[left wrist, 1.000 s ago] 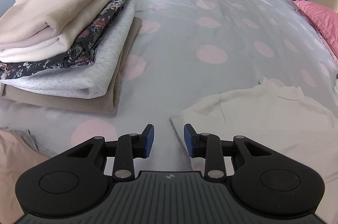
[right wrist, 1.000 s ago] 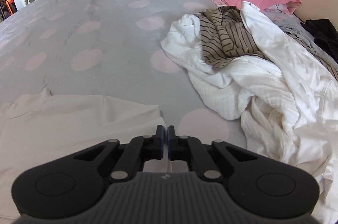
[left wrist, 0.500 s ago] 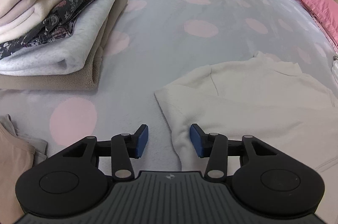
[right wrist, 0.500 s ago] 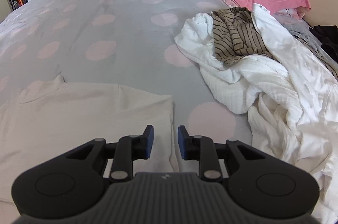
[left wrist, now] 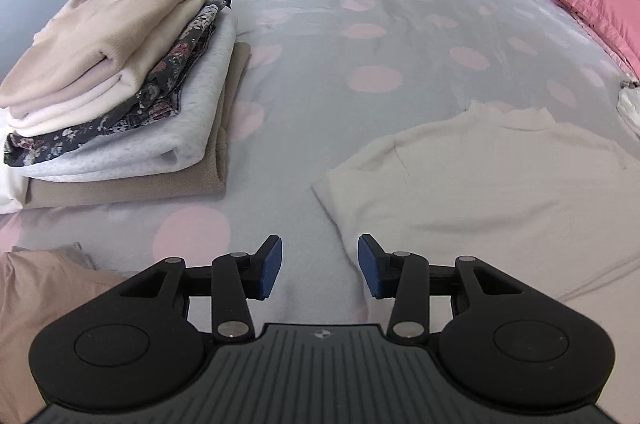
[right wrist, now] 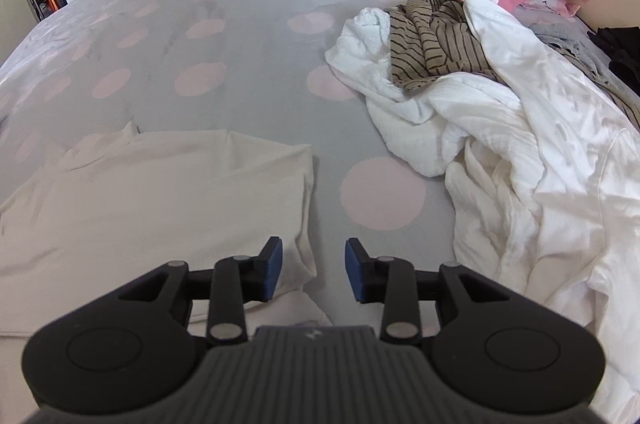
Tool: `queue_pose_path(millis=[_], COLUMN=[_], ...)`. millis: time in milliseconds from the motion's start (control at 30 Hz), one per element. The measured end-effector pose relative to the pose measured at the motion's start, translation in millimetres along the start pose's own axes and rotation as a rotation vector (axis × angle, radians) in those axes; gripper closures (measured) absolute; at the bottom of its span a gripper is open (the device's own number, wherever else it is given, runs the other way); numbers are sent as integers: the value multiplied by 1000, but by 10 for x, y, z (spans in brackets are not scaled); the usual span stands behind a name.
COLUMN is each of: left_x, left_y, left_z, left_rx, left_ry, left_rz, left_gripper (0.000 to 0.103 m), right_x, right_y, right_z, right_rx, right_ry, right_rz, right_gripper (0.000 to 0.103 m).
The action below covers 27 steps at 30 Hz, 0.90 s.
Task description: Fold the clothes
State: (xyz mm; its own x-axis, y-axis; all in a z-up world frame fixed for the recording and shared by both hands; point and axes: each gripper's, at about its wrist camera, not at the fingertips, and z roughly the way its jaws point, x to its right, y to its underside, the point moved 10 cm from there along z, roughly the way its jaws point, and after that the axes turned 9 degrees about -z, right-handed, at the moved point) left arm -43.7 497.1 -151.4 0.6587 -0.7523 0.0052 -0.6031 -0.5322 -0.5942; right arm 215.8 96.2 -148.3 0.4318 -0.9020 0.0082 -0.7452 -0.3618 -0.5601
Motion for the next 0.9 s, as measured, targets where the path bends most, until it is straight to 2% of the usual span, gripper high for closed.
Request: queue_pose_path(millis=[233, 433, 467, 500, 533, 767, 800, 833, 867, 900], left_x=[-124, 39, 69, 86, 102, 287, 308, 326, 338, 333], left_y=[372, 591, 606, 606, 602, 572, 566, 560, 551, 538], left_z=[-77, -84, -69, -50, -27, 113, 134, 147, 149, 127], left_rx=[-39, -55, -53, -50, -48, -52, -55, -61, -68, -73], left_ry=[-3, 60, 62, 60, 62, 128, 133, 153, 166, 165], left_rz=[72, 170, 181, 182, 178, 166, 163, 149, 139, 135], left_gripper=[63, 63, 63, 63, 63, 63, 66, 74, 97, 96], right_x=[84, 84, 59, 34, 9, -65, -65, -63, -60, -54], right_y=[146, 180, 176, 172, 168, 152, 150, 148, 148, 147], right_z=[12, 235, 238, 241, 244, 234, 244, 255, 265, 271], right_rx=[-22, -67, -66, -65, -64, -64, -63, -63, -64, -64], right_ry=[-92, -168, -163, -159, -154, -125, -125, -125, -124, -118], right_rz=[91, 227, 217, 206, 196, 136, 135, 135, 135, 137], right_gripper=[66, 65, 73, 86, 89, 90, 90, 90, 91, 91])
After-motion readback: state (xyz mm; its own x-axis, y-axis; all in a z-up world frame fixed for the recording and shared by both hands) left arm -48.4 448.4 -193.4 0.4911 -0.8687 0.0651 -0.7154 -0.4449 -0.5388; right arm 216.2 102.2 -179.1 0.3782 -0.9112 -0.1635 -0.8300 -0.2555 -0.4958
